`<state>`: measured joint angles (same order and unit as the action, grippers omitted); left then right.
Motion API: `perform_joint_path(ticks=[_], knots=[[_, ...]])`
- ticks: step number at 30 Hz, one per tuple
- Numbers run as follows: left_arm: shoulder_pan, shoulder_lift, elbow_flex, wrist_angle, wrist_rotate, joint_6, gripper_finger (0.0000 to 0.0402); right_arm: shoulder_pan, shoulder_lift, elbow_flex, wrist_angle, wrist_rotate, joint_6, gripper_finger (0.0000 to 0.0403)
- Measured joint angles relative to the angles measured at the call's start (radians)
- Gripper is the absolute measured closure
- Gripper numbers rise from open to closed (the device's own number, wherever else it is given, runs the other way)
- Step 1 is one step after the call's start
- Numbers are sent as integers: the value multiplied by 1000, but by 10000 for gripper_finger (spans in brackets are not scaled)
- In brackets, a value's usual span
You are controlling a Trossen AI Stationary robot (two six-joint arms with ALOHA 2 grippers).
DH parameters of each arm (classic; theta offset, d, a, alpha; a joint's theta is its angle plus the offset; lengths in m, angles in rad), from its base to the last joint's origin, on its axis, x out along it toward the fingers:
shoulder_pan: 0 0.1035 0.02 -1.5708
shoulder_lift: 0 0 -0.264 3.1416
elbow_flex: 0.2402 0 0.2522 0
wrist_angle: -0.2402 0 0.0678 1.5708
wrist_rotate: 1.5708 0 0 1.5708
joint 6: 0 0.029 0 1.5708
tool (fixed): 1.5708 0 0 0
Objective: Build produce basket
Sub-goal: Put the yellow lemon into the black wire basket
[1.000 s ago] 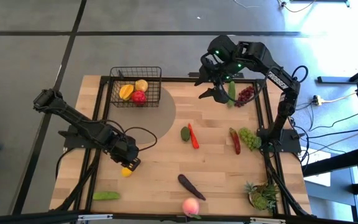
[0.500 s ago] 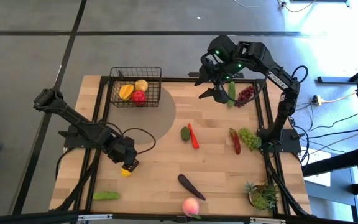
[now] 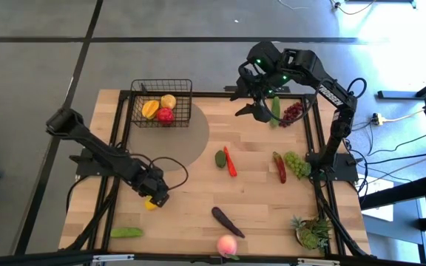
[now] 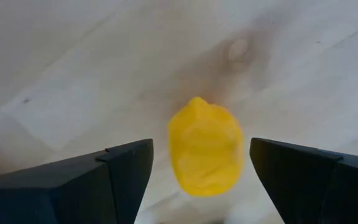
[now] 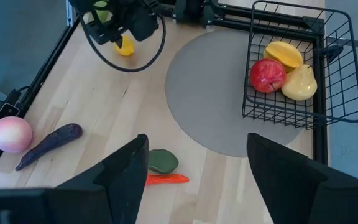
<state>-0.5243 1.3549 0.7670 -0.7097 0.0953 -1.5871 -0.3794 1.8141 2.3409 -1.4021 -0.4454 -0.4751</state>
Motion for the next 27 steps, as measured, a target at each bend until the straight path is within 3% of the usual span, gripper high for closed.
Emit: perform_joint_path(ticks=[18, 27], knots=[[-20, 129, 0, 69, 38, -60, 144, 0, 0, 0, 7, 6, 0, 141], [-24, 134, 0, 77, 38, -60, 145, 0, 0, 0, 8, 7, 0, 141]])
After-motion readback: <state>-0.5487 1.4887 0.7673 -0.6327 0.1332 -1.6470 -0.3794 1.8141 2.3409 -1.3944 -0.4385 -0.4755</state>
